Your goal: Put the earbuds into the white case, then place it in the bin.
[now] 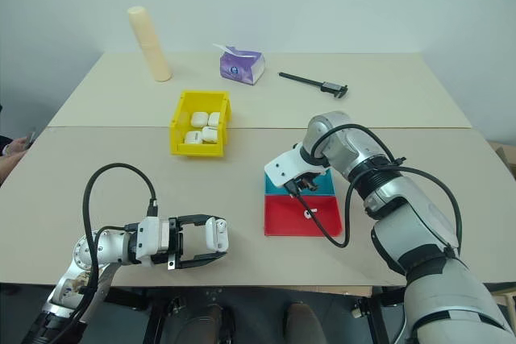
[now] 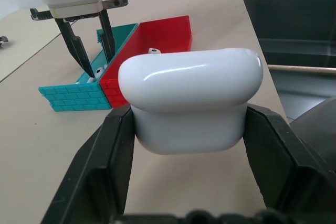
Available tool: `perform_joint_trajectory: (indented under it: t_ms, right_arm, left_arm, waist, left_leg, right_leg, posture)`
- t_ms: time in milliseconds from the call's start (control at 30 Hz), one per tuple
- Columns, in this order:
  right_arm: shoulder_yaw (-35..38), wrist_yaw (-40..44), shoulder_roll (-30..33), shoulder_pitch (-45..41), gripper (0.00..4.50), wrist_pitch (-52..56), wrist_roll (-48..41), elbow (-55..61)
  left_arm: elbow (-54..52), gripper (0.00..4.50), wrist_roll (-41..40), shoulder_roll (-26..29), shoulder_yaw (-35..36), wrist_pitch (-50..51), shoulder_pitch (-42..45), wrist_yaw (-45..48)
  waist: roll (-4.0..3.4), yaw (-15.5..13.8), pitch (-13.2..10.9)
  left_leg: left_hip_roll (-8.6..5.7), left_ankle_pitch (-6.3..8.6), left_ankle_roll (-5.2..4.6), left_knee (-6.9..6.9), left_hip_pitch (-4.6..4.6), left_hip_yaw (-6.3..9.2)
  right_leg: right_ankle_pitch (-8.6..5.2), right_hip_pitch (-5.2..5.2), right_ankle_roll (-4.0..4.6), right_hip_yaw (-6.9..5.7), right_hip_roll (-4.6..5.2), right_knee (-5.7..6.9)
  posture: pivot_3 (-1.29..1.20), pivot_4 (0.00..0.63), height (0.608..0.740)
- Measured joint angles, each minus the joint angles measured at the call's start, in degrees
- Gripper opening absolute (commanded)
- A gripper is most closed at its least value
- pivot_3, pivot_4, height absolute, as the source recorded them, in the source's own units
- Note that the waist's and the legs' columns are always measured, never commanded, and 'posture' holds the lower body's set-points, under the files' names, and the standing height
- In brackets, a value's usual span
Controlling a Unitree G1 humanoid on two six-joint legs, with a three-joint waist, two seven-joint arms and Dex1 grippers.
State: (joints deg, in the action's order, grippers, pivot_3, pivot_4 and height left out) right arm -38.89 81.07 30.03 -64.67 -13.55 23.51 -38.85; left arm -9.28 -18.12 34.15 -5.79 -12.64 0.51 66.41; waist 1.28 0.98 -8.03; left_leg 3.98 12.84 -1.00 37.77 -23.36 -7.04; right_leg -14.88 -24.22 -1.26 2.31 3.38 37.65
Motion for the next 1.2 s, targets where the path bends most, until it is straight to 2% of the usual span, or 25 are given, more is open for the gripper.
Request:
perform_joint_trajectory:
  t_ms: [133,233,800,1100,1200]
  right_arm:
    - [0.60,0.15,0.12,0.39,1.58,-1.07,0.03,0.03]
    - [0.95,0.32,0.17,0.66,1.08,-1.23,0.16,0.06]
    - [2.62,-0.22,0.95,2.22,1.08,-0.78,0.63,1.95]
    - [7.76,0.42,5.42,3.48,1.08,4.39,-1.89,6.60]
    - [11.91,0.19,6.04,4.31,1.08,9.96,-5.01,9.89]
  left_arm:
    - [0.02,2.79,0.24,-0.04,-0.03,-0.50,0.00,-0.19]
    - [0.02,2.79,0.27,-0.04,-0.05,-0.99,0.00,-0.40]
    - [0.22,2.79,0.88,-0.44,-0.58,-1.15,0.30,-0.74]
    - [1.54,2.79,0.73,-0.58,-0.66,-1.14,2.57,-0.55]
    - [2.15,2.79,0.41,-1.09,-0.63,-0.98,4.47,-0.73]
  waist:
    - [0.00,0.02,0.00]
    - [0.00,0.01,0.00]
    - [-0.01,-0.05,0.02]
    - [-0.01,-0.09,0.01]
    - [-0.01,-0.07,0.01]
  left_leg:
    - [0.00,0.00,0.00,0.00,0.02,0.00]
    - [0.01,0.00,0.00,0.00,0.03,-0.01]
    - [0.00,0.00,0.00,0.00,0.09,-0.01]
    - [0.00,0.00,0.00,0.00,-0.03,-0.03]
    - [0.00,0.00,0.00,0.00,-0.01,-0.03]
  right_leg:
    - [0.00,0.02,0.00,0.00,0.00,0.00]
    - [0.00,0.02,0.01,0.00,0.00,0.00]
    - [0.00,0.08,0.01,0.01,0.01,0.01]
    - [0.00,-0.02,0.01,0.01,0.01,-0.01]
    - [0.00,-0.02,0.01,0.03,0.01,0.01]
  posture:
    - [0.00,0.150,0.740]
    - [0.00,0.150,0.740]
    - [0.00,0.150,0.740]
    - [0.00,0.150,0.740]
    - [0.00,0.150,0.740]
